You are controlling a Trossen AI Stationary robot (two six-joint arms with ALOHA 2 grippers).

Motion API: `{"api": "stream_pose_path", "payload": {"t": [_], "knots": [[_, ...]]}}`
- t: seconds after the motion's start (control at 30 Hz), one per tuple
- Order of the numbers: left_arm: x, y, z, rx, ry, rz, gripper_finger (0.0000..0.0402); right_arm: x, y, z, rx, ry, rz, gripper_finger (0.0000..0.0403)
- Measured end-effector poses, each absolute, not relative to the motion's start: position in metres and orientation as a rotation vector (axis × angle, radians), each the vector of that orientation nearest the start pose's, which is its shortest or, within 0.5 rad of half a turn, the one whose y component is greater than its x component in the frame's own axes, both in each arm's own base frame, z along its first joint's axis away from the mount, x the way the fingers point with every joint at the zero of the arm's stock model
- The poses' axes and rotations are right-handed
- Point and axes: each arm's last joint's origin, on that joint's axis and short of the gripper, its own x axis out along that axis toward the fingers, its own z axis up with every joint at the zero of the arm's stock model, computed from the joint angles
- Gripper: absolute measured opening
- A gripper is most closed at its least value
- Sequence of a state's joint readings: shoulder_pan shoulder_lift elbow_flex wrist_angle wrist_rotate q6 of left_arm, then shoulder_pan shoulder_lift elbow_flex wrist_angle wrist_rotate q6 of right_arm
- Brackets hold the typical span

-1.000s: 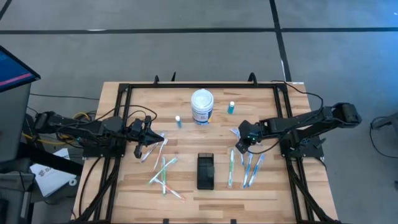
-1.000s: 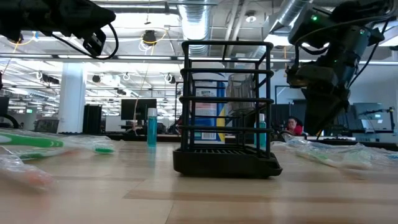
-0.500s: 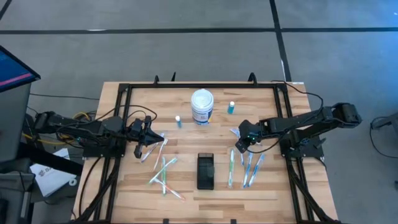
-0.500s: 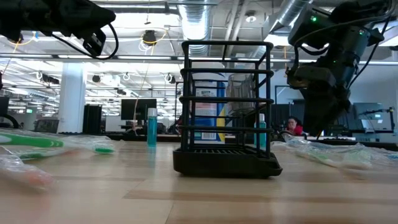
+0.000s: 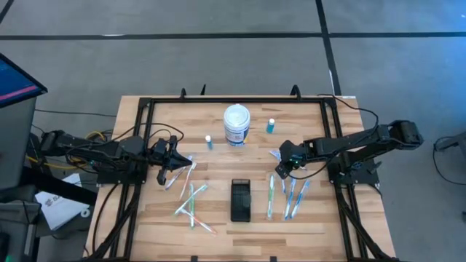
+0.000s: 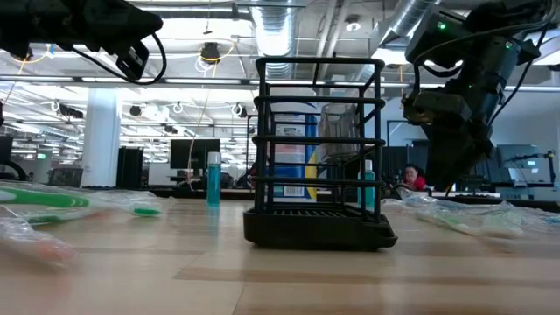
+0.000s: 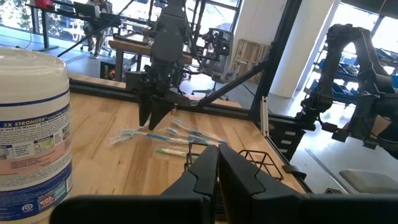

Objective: Pick & Place toothbrushing station
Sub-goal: Put the top blue toothbrush into the black mesh organizer

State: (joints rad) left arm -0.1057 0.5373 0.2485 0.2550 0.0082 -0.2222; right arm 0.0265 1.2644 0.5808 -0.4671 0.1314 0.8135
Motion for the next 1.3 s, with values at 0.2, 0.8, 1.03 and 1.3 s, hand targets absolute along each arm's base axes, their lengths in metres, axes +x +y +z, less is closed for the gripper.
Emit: {"api": "stream_pose_path", "payload": {"t": [0.2,0.8,1.03,1.3], "knots": [[0.141,-0.015,0.223,-0.224,0.047,-0.11,0.0008,0.208,0.002,0.159,0.64,1.034,-0.557,0.0146],[0.141,-0.015,0.223,-0.25,0.049,-0.109,0.0008,0.212,0.006,0.143,0.645,1.094,-0.59,0.0135],[0.141,-0.015,0.223,-0.25,0.048,-0.11,0.0008,0.221,0.006,0.129,0.636,1.114,-0.597,0.0137],[0.141,-0.015,0.223,-0.25,0.048,-0.11,0.0008,0.22,0.005,0.129,0.637,1.112,-0.606,0.0075]]}}
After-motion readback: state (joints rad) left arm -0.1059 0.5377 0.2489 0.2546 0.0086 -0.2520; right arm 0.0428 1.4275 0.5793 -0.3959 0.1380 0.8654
